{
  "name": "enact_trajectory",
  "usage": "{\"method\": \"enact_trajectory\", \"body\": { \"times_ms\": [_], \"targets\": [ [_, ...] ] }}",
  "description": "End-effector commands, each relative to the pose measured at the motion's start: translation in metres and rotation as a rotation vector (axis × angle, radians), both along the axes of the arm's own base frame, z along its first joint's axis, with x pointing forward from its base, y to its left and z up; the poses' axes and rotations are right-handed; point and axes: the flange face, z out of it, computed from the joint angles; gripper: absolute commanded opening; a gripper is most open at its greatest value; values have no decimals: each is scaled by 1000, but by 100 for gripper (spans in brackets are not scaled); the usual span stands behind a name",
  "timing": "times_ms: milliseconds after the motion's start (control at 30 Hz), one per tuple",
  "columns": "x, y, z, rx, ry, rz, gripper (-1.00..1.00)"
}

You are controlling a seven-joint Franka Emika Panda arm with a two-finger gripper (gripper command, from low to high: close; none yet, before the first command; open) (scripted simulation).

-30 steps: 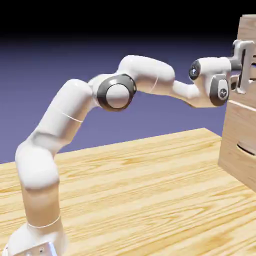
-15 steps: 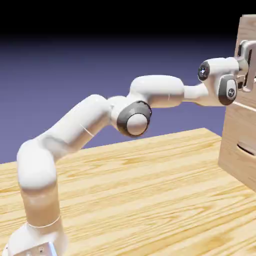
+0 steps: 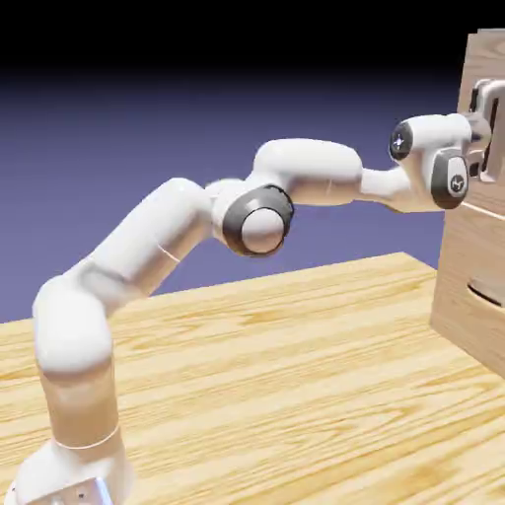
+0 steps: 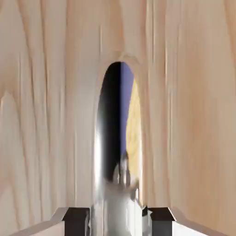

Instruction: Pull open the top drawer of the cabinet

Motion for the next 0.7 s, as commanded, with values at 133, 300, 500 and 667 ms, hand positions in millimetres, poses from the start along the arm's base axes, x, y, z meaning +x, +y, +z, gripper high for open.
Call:
{"method": "enact_trajectory", "body": {
  "times_ms": [133,300,500,667],
  "targets": [
    [-21,-1,0,0,1,-1,-100],
    [-48,-1,0,0,1,-1,-100],
    [-87,-1,0,0,1,-1,-100],
    [-125,-1,0,0,1,-1,-100]
  ]
}}
